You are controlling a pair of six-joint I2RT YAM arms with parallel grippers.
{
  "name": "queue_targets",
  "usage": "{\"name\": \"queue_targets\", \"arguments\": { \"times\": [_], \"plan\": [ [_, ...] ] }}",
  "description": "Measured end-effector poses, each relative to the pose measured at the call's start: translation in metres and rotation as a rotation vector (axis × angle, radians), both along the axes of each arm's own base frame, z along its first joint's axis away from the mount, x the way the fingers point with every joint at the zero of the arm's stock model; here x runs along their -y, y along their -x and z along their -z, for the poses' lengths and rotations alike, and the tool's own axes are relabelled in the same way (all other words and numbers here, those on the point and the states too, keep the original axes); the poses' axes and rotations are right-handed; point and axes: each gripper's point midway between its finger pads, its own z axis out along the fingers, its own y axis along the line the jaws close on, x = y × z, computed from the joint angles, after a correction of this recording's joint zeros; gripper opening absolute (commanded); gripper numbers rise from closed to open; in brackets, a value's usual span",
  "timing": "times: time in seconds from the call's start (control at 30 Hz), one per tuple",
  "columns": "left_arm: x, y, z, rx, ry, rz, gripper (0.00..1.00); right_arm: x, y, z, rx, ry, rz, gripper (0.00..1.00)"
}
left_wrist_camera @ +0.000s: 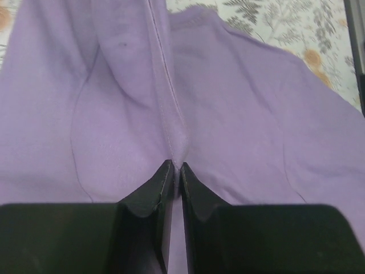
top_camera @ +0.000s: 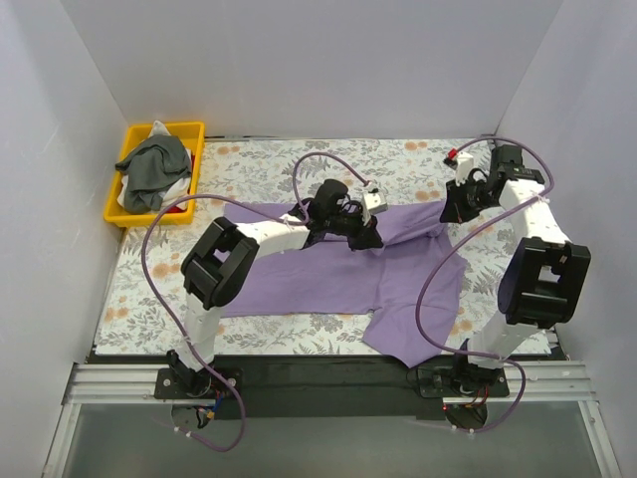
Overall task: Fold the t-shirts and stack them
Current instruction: Fold the tshirt
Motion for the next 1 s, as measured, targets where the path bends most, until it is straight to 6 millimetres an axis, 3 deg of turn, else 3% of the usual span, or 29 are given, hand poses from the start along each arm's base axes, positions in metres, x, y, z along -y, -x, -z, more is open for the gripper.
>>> {"name": "queue_targets", "arguments": {
  "times": [0.2,0.23,0.27,0.3,0.4,0.47,0.57,0.7,0.73,0.87,1.0],
  "plan": [
    [-0.011,0.024,-0.008,0.019,-0.003,0.099,0.23,-0.007,0.040,0.008,-0.051,0.005,-0.094,0.02],
    [-0.012,0.026,-0.012,0.024,-0.001,0.107,0.25,-0.009,0.047,0.010,-0.059,0.010,-0.117,0.11],
    [-0.013,0.028,-0.016,0.030,0.001,0.114,0.32,-0.010,0.052,0.011,-0.070,0.012,-0.130,0.26],
    [-0.014,0.029,-0.018,0.032,0.002,0.117,0.32,-0.011,0.059,0.014,-0.090,0.015,-0.143,0.32],
    [-0.019,0.028,-0.026,0.022,0.005,0.112,0.33,-0.011,0.065,0.015,-0.103,0.023,-0.170,0.42],
    [-0.026,0.023,-0.031,0.001,0.010,0.091,0.33,-0.008,0.064,0.010,-0.111,0.018,-0.163,0.42],
    [-0.046,0.004,-0.040,-0.039,0.018,0.018,0.33,0.003,0.039,-0.004,-0.098,0.013,-0.110,0.39],
    [-0.094,-0.036,-0.051,-0.088,0.018,-0.162,0.33,0.023,-0.024,-0.016,-0.067,0.008,0.002,0.33],
    [-0.106,-0.045,-0.053,-0.097,0.017,-0.209,0.33,0.026,-0.032,-0.015,-0.063,0.008,0.019,0.33],
    [-0.163,-0.083,-0.062,-0.119,-0.007,-0.416,0.33,0.040,-0.072,0.007,-0.117,0.015,0.121,0.35],
    [-0.225,-0.108,-0.055,-0.183,-0.050,-0.593,0.33,0.049,-0.095,0.040,-0.183,0.033,0.195,0.42]
  ]
}}
